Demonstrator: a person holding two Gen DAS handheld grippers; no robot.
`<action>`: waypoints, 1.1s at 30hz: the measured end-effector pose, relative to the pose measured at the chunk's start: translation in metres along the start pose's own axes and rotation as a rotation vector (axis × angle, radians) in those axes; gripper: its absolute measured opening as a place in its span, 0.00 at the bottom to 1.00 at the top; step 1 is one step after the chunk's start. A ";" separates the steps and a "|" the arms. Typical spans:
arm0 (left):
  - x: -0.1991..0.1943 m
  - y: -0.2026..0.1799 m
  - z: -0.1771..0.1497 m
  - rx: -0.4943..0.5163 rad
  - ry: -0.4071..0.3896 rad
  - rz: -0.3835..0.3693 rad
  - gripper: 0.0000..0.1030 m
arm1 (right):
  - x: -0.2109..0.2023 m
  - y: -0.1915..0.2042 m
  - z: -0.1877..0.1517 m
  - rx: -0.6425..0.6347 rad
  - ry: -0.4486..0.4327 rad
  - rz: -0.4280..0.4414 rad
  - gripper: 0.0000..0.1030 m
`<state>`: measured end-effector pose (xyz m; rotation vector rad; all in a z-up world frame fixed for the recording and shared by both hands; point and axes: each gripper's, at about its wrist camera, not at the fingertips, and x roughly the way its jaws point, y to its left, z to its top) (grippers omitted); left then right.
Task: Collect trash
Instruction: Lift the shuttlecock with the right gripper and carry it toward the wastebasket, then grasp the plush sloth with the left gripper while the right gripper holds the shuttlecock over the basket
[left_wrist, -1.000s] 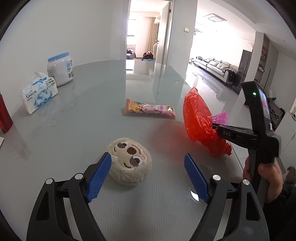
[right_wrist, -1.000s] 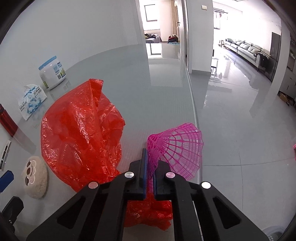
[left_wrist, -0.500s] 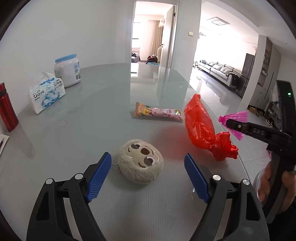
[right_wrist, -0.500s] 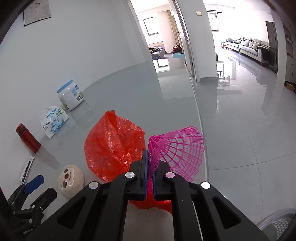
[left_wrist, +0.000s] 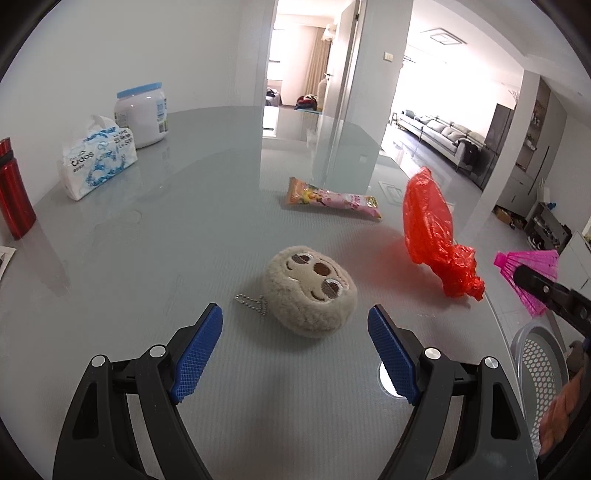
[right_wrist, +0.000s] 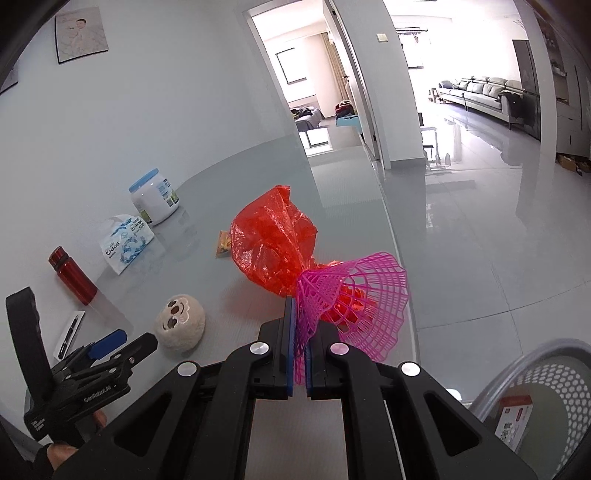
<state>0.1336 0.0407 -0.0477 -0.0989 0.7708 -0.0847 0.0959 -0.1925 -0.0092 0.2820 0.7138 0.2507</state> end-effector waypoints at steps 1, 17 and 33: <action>0.003 -0.004 0.000 0.011 0.009 -0.002 0.78 | -0.004 0.000 -0.004 0.004 0.001 -0.004 0.04; 0.038 -0.031 0.016 0.079 0.037 0.028 0.73 | -0.037 -0.017 -0.058 0.086 0.038 -0.037 0.04; 0.018 -0.037 0.004 0.120 -0.007 -0.030 0.41 | -0.043 -0.005 -0.069 0.075 0.056 -0.038 0.04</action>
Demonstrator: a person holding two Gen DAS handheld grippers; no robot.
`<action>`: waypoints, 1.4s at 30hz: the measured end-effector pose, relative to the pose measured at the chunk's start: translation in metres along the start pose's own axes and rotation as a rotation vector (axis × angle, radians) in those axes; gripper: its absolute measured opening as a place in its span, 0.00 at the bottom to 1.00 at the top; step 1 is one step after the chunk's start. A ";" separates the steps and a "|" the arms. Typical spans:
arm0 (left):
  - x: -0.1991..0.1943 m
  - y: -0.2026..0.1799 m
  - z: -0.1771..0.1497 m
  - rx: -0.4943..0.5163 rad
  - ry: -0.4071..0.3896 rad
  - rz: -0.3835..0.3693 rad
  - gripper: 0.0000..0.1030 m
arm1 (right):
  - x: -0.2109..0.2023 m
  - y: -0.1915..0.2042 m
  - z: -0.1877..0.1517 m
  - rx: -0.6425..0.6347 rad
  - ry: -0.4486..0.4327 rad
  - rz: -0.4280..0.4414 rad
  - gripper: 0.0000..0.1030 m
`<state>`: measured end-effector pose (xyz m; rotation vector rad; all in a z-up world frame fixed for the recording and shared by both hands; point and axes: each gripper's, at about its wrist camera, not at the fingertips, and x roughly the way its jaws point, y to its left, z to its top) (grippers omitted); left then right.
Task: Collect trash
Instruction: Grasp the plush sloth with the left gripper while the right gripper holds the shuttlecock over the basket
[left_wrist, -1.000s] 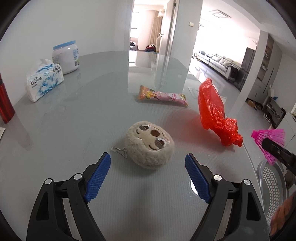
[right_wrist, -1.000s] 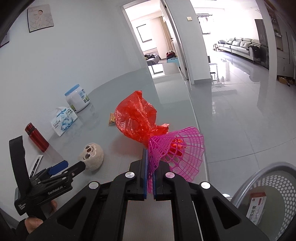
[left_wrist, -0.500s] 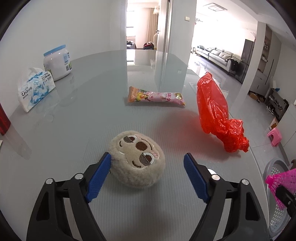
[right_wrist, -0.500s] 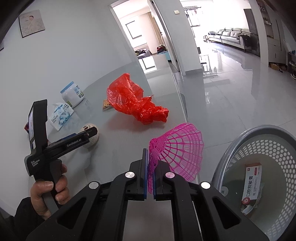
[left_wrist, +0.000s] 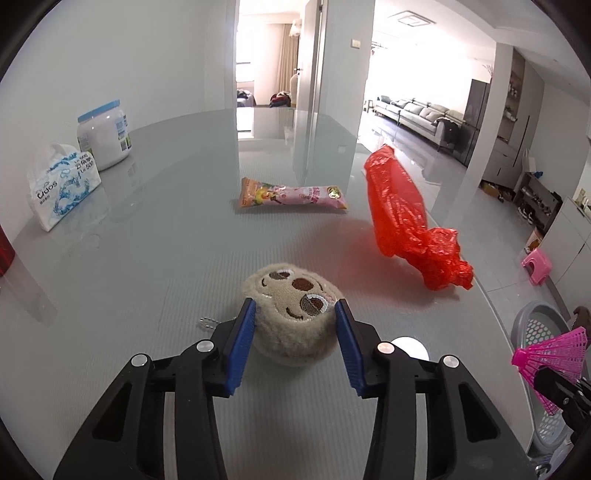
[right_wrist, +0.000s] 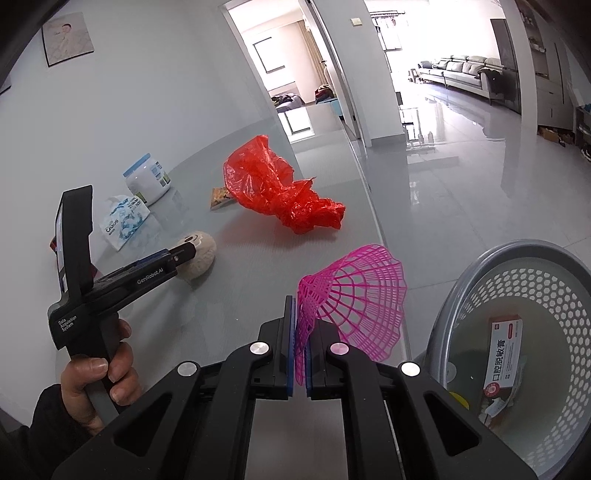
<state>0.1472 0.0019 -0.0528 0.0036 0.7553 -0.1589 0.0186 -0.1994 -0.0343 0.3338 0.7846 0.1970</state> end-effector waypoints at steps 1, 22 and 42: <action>-0.004 -0.002 -0.001 0.006 -0.007 0.001 0.41 | -0.001 0.000 -0.001 0.002 0.001 0.001 0.04; -0.086 -0.093 -0.023 0.122 -0.046 -0.161 0.33 | -0.083 -0.066 -0.033 0.127 -0.096 -0.036 0.04; -0.095 -0.033 -0.040 0.070 -0.011 0.014 0.73 | -0.088 -0.067 -0.039 0.136 -0.118 0.010 0.04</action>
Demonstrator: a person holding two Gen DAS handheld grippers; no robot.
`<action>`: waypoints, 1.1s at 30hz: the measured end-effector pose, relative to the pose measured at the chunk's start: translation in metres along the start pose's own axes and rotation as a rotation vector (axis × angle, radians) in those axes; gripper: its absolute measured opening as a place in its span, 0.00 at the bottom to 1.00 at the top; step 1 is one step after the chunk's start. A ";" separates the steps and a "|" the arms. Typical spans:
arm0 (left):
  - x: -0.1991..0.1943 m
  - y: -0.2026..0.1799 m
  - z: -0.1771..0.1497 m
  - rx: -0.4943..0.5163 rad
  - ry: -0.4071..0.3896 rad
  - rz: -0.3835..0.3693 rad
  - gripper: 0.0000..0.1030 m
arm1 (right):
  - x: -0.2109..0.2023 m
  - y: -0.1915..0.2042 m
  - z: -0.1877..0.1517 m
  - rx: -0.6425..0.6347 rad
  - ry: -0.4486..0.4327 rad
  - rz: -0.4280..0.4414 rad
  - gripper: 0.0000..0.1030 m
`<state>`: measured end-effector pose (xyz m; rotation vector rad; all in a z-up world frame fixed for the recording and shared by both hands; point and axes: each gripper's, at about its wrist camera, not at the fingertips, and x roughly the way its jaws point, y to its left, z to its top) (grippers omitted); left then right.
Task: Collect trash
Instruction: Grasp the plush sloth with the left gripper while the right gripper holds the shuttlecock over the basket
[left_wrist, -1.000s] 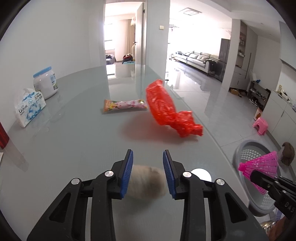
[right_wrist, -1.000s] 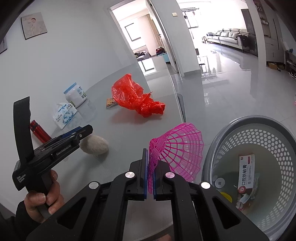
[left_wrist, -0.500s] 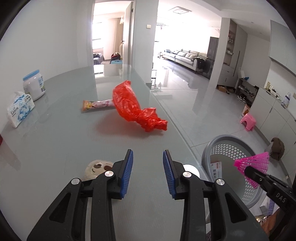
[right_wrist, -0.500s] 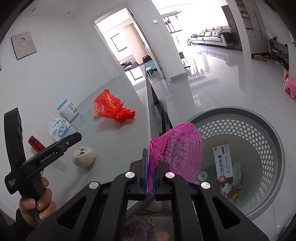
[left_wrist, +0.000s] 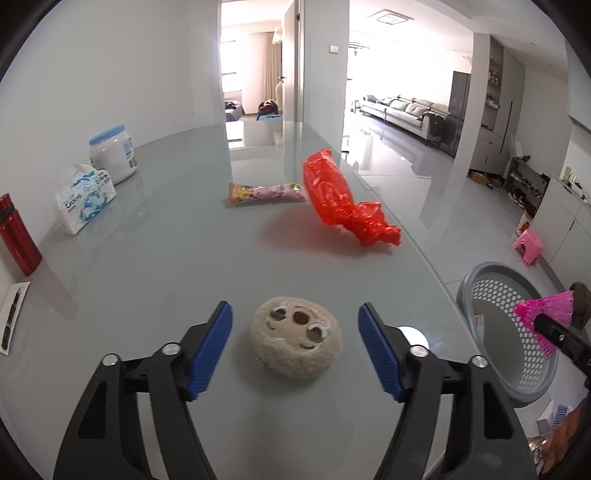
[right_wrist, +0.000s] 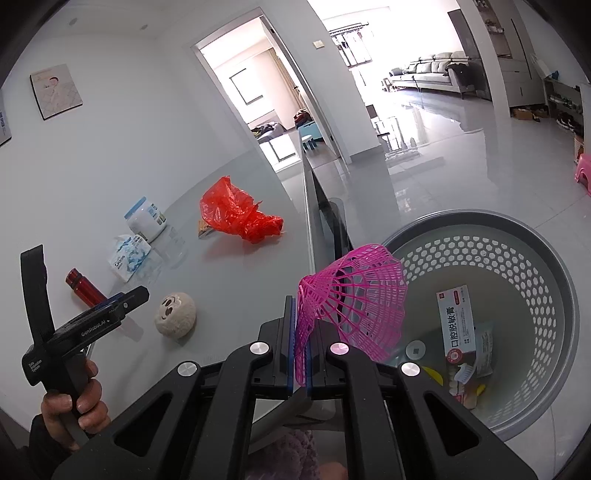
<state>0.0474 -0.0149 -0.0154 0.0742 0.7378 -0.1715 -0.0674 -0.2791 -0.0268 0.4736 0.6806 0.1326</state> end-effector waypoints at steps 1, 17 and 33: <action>0.001 0.002 -0.002 -0.002 0.001 0.009 0.76 | 0.000 -0.001 0.000 0.003 0.001 -0.001 0.04; 0.030 0.010 -0.007 -0.003 0.037 0.056 0.94 | 0.007 0.004 0.000 -0.002 0.030 -0.022 0.04; 0.072 -0.001 -0.014 -0.016 0.160 0.016 0.80 | 0.012 0.007 -0.002 -0.015 0.052 -0.030 0.04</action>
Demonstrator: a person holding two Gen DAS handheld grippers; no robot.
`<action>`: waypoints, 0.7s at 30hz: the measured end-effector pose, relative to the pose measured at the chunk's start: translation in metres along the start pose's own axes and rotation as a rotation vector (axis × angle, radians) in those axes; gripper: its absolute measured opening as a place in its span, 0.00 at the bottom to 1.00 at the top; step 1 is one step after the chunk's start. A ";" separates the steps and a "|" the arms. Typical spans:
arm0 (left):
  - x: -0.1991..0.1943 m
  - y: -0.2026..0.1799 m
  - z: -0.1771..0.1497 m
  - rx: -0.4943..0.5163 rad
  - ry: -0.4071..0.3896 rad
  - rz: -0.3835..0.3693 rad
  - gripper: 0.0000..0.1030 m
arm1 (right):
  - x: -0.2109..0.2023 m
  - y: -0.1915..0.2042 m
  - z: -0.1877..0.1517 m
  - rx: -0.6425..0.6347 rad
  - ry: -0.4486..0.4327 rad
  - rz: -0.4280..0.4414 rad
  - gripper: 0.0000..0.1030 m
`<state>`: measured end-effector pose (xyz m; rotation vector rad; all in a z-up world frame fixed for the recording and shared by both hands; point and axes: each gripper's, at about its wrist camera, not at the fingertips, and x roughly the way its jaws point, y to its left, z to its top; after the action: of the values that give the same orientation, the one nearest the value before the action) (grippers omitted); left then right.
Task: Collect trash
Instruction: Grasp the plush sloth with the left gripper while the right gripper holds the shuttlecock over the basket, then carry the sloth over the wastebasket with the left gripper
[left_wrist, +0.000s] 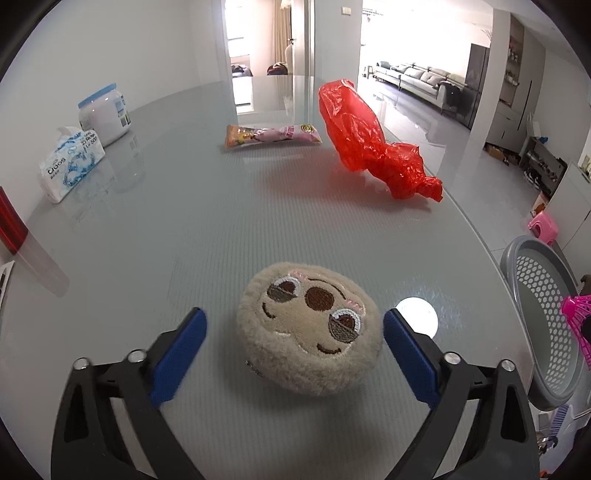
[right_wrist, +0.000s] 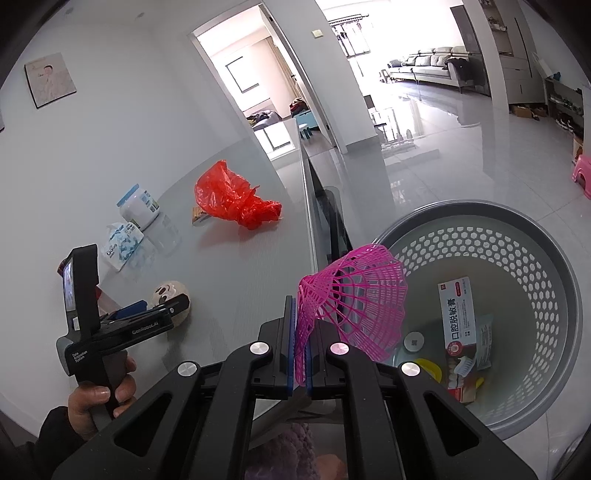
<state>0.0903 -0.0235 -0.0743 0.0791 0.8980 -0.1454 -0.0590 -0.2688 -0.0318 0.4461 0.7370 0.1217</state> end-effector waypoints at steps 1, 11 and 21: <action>0.002 0.000 0.000 0.001 0.009 -0.012 0.70 | 0.001 0.000 0.000 0.001 0.002 0.000 0.04; -0.016 -0.010 -0.002 0.009 -0.028 -0.057 0.63 | -0.002 -0.003 -0.001 0.005 -0.005 -0.008 0.04; -0.054 -0.091 0.000 0.133 -0.099 -0.228 0.63 | -0.028 -0.044 -0.006 0.056 -0.039 -0.115 0.04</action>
<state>0.0426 -0.1081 -0.0329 0.0927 0.7965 -0.4187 -0.0861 -0.3134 -0.0370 0.4573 0.7274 -0.0152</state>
